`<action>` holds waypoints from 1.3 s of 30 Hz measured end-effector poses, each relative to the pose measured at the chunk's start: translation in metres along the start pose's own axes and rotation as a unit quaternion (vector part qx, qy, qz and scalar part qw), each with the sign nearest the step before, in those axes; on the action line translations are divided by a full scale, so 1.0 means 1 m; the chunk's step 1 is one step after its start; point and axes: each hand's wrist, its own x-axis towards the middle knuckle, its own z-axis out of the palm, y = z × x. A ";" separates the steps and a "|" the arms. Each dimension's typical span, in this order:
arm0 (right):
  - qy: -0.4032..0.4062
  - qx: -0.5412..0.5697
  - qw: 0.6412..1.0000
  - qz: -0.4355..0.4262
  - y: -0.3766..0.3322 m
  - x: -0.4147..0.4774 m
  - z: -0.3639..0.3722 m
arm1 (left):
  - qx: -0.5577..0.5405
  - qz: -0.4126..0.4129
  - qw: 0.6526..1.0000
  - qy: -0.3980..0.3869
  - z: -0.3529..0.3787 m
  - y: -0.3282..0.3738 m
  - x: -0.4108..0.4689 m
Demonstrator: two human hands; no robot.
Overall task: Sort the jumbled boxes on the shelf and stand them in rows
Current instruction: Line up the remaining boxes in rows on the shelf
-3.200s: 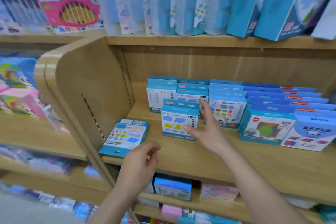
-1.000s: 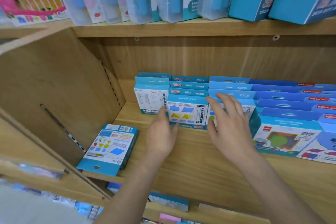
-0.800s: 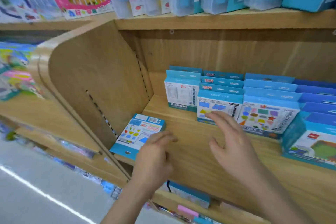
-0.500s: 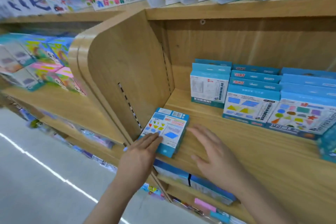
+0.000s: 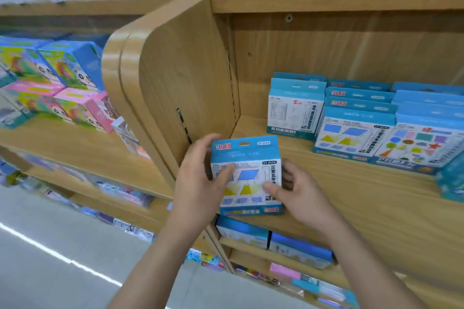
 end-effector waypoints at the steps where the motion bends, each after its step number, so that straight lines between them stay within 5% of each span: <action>1: -0.001 0.040 0.999 0.020 0.002 0.000 0.001 | -0.029 -0.017 0.999 -0.020 0.002 -0.005 -0.002; 5: 0.012 0.096 0.994 0.050 0.007 0.000 0.002 | -0.174 -0.100 0.974 -0.102 0.007 -0.014 -0.012; 12: 0.011 0.095 0.994 0.053 -0.005 -0.007 0.001 | -0.238 -0.156 0.954 -0.093 0.012 -0.024 -0.008; 25: 0.176 -0.122 0.976 -0.030 -0.025 -0.059 -0.067 | -0.234 0.050 0.945 -0.222 0.064 0.030 0.036; 30: 0.231 -0.145 0.962 -0.010 -0.016 -0.079 -0.097 | -0.010 0.209 0.962 -0.174 0.109 0.075 0.091; 34: 0.256 -0.148 0.955 0.002 -0.010 -0.084 -0.113 | 0.199 0.314 0.899 -0.233 0.146 0.092 0.118; 39: 0.259 -0.165 0.952 -0.001 -0.008 -0.085 -0.128 | 0.284 0.348 0.863 -0.230 0.161 0.092 0.131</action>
